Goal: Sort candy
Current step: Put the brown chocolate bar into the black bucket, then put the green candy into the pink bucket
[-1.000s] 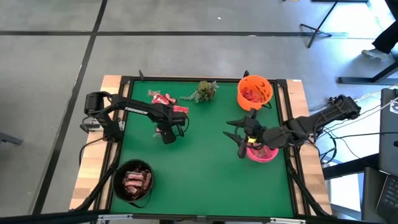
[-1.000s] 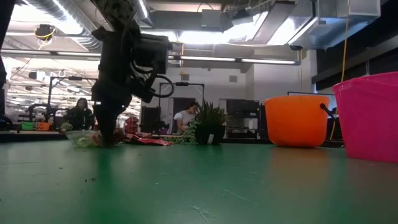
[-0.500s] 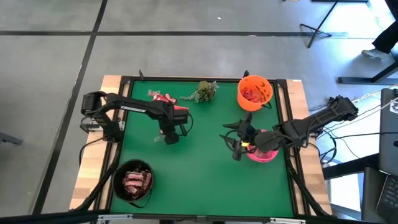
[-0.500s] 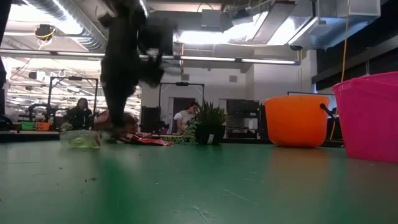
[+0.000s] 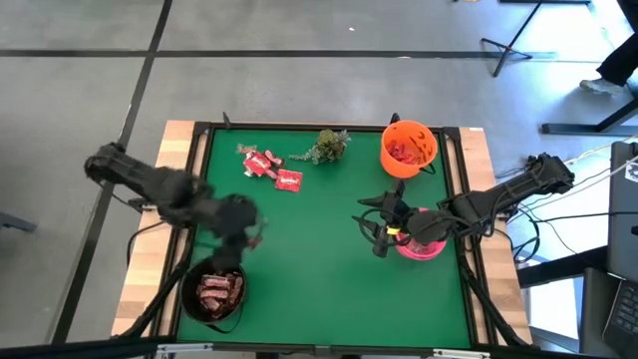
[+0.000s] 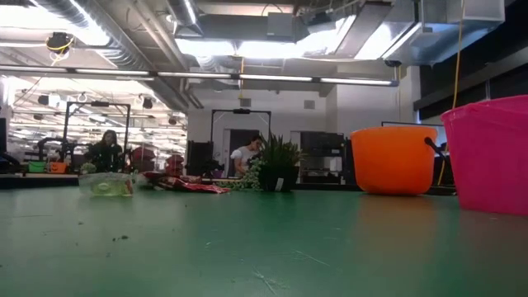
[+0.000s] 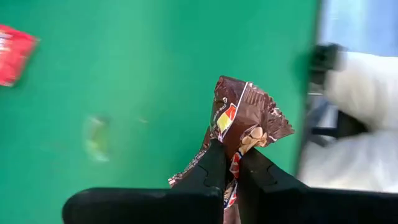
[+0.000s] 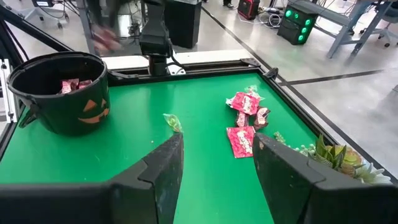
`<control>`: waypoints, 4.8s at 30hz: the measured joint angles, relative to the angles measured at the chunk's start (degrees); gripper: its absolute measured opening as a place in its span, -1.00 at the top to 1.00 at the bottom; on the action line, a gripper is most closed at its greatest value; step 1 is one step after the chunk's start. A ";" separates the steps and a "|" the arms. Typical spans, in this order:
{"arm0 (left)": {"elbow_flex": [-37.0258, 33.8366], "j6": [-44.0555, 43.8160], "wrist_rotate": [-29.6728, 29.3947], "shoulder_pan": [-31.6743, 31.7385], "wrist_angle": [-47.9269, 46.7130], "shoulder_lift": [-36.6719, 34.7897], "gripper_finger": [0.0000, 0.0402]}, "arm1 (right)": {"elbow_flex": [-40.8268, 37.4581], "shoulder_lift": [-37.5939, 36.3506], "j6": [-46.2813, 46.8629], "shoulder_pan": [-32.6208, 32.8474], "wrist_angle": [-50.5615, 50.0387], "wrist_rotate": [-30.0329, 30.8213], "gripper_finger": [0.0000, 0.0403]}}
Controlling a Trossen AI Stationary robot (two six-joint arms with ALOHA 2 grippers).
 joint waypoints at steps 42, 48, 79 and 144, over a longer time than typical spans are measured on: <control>0.14 -3.17 -16.15 -8.96 -10.59 6.03 0.24 | 0.00 0.00 2.38 0.00 0.31 -3.50 0.06; -4.90 6.82 -12.68 1.61 -7.35 6.03 0.24 | 0.00 0.00 2.73 0.02 0.19 -4.99 0.06; -39.95 16.44 -1.04 22.81 25.77 5.99 0.24 | -0.02 6.08 1.05 -0.01 0.69 -4.79 0.06; -8.73 15.37 -4.12 5.90 40.88 5.94 1.00 | -0.02 18.37 -13.92 -2.70 32.73 -11.17 0.06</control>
